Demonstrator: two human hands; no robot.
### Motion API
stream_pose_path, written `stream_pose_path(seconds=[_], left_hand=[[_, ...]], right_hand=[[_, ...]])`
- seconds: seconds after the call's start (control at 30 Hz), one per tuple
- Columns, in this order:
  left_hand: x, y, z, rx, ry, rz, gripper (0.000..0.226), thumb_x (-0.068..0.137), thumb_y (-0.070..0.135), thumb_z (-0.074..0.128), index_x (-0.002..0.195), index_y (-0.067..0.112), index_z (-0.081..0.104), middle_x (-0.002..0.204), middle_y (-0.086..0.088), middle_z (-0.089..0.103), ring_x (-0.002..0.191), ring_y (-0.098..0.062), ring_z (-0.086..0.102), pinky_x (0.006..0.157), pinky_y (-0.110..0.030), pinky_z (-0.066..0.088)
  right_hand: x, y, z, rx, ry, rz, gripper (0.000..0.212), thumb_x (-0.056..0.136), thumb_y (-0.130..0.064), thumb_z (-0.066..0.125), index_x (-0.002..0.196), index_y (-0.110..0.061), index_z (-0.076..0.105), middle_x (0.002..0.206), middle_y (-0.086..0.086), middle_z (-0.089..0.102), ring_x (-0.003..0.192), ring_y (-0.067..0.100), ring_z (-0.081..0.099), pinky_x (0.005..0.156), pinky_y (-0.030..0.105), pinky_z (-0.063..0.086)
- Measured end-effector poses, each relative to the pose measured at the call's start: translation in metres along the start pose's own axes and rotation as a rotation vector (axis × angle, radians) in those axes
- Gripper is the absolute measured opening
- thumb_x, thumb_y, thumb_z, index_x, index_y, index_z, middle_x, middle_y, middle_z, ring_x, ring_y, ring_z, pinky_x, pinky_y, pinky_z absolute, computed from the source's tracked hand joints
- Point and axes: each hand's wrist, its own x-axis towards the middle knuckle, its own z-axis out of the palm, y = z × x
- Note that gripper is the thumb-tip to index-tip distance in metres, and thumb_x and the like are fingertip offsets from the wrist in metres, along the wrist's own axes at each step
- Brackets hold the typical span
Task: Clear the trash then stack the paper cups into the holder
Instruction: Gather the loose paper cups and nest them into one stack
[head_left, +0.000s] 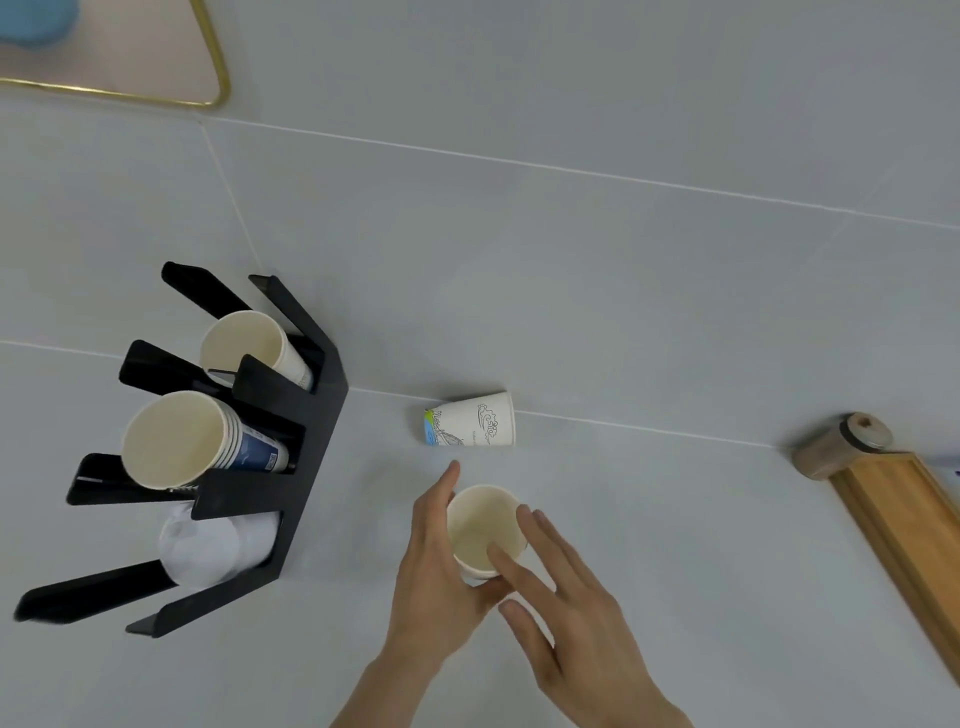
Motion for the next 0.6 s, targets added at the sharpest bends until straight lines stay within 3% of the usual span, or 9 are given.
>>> stream_pose_path(seconds=[0.1,0.2,0.3,0.37,0.43,0.5,0.6], left_hand=[[0.002,-0.003,0.000,0.073,-0.028,0.041,0.107,0.061,0.049,0.086,0.139,0.067,0.016,0.138,0.044,0.030,0.124,0.004,0.047,0.084,-0.010,0.043],[0.005,-0.006,0.001,0.099,-0.022,0.030,0.105,0.063,0.051,0.084,0.138,0.068,0.013,0.133,0.050,0.028,0.118,0.007,0.048,0.080,-0.006,0.040],[0.010,-0.006,0.002,0.102,0.003,0.010,0.106,0.063,0.049,0.084,0.137,0.071,0.011,0.134,0.048,0.029,0.116,0.008,0.046,0.082,-0.018,0.044],[0.011,-0.005,0.002,0.112,0.004,0.000,0.106,0.063,0.048,0.084,0.136,0.071,0.011,0.134,0.046,0.029,0.115,0.009,0.044,0.082,-0.021,0.044],[0.010,-0.006,0.003,0.138,-0.013,0.008,0.106,0.063,0.049,0.083,0.138,0.069,0.011,0.136,0.045,0.028,0.117,0.012,0.041,0.081,-0.016,0.043],[0.008,-0.008,0.004,0.149,-0.034,0.020,0.106,0.063,0.050,0.082,0.140,0.067,0.012,0.139,0.043,0.028,0.122,0.017,0.037,0.080,-0.008,0.039],[0.008,-0.011,0.005,0.146,-0.040,0.018,0.106,0.063,0.049,0.082,0.142,0.065,0.014,0.142,0.041,0.028,0.125,0.021,0.034,0.081,-0.003,0.035]], right_hand=[[-0.001,0.003,0.008,-0.016,-0.053,-0.010,0.048,0.104,-0.042,0.046,0.150,-0.029,0.050,0.166,0.008,0.033,0.152,0.024,0.034,0.101,0.035,0.057],[0.008,0.013,0.008,0.083,-0.001,0.042,0.042,0.102,-0.038,0.052,0.144,-0.036,0.057,0.163,-0.002,0.041,0.150,0.014,0.038,0.108,0.024,0.048],[0.043,0.029,0.003,0.333,0.201,0.395,0.034,0.098,-0.034,0.060,0.130,-0.045,0.063,0.144,-0.009,0.059,0.126,0.003,0.060,0.095,0.021,0.055],[0.076,0.047,0.005,0.415,0.252,0.662,0.032,0.097,-0.029,0.063,0.126,-0.044,0.063,0.131,-0.004,0.064,0.108,0.008,0.069,0.086,0.025,0.057],[0.108,0.066,0.010,0.422,0.147,0.884,0.034,0.097,-0.034,0.063,0.131,-0.035,0.064,0.133,0.002,0.062,0.104,0.017,0.068,0.096,0.036,0.055],[0.131,0.079,0.021,0.499,0.041,1.024,0.044,0.095,-0.039,0.064,0.139,-0.031,0.060,0.139,0.006,0.057,0.114,0.027,0.065,0.105,0.045,0.052],[0.157,0.087,0.040,0.597,-0.047,1.103,0.054,0.093,-0.040,0.067,0.144,-0.028,0.055,0.138,0.010,0.055,0.112,0.027,0.065,0.102,0.046,0.055]])
